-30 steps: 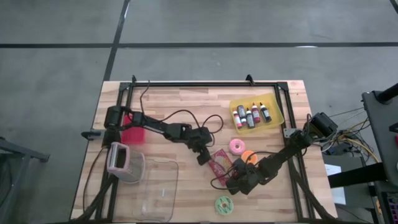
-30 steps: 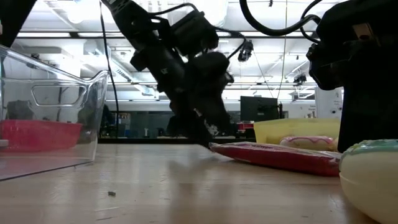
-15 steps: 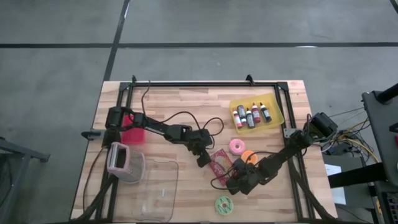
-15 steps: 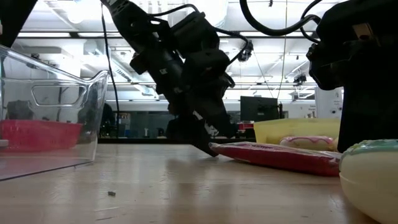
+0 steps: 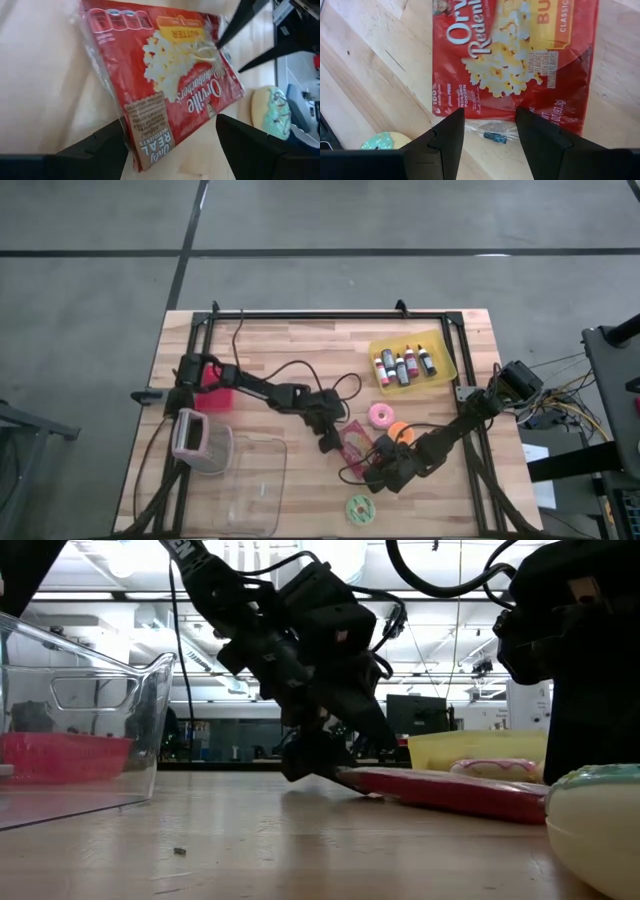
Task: Pick & Place Food Item
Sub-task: Put the popcorn pack into the transparent bin
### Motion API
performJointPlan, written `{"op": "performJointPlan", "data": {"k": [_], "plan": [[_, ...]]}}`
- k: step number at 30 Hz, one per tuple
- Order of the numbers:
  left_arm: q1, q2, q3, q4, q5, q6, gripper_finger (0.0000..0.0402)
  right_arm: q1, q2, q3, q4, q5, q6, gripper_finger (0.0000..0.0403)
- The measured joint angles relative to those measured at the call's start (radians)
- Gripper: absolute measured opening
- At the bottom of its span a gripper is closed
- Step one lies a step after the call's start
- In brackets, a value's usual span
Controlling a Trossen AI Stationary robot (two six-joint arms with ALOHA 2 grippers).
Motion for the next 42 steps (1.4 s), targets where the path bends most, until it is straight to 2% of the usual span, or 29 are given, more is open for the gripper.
{"op": "performJointPlan", "data": {"k": [8,12,29,42], "plan": [[-0.015,0.000,0.001,0.013,0.016,-0.010,0.0286,0.000,0.000,0.000,0.000,-0.001,0.000,0.0178],[-0.015,-0.001,0.001,0.024,0.012,-0.014,0.0271,0.000,0.000,0.000,0.000,-0.001,0.000,0.0178],[-0.015,-0.002,0.002,0.038,0.008,-0.016,0.0117,0.000,0.000,0.000,0.000,-0.001,0.000,0.0178],[-0.014,-0.002,0.002,0.039,0.005,-0.016,0.0029,0.000,0.000,0.000,0.001,0.000,0.000,0.0178]]}}
